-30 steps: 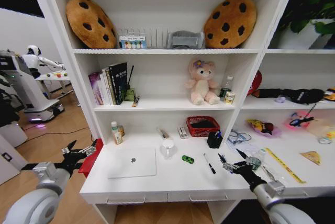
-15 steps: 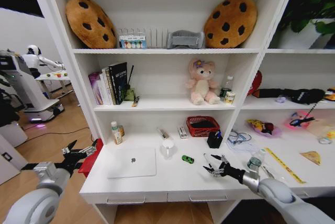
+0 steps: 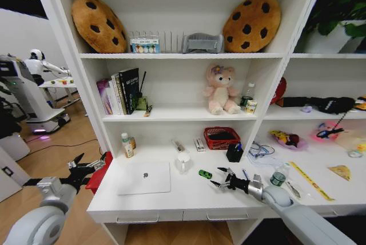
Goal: Organize the objects on the table.
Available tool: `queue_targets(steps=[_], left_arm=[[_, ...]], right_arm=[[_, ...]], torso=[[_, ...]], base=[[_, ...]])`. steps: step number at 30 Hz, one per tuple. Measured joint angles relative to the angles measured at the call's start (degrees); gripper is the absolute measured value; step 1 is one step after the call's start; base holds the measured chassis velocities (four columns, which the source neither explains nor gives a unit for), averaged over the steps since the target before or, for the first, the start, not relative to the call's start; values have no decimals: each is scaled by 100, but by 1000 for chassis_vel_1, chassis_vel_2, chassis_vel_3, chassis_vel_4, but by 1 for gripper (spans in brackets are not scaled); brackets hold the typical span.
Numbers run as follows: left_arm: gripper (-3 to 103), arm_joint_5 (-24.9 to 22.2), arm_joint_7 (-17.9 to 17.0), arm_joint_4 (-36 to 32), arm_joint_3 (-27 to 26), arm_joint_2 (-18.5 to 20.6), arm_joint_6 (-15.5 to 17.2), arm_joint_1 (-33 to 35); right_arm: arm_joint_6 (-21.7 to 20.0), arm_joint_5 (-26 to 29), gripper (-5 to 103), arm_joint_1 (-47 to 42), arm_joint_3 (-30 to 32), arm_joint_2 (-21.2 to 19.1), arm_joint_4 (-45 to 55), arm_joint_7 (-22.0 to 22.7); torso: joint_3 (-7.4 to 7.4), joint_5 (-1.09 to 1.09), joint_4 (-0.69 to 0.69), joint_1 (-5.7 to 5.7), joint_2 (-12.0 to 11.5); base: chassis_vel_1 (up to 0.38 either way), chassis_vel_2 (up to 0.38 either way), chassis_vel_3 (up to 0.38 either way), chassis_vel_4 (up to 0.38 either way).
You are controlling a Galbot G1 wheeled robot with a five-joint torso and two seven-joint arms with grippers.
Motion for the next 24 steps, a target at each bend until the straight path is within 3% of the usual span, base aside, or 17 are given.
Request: queue_targets(steps=[19, 24], left_arm=[[100, -1, -2, 0, 1, 1, 1, -1], [100, -1, -2, 0, 1, 1, 2, -1]], right_arm=[[92, -42, 100, 1025, -859, 374, -1091, -212], [136, -42, 94, 1228, -1009, 414, -1185, -268]], torso=[[0, -1, 0, 0, 0], [0, 0, 0, 0, 0]], base=[[0, 0, 0, 0], [0, 0, 0, 0]])
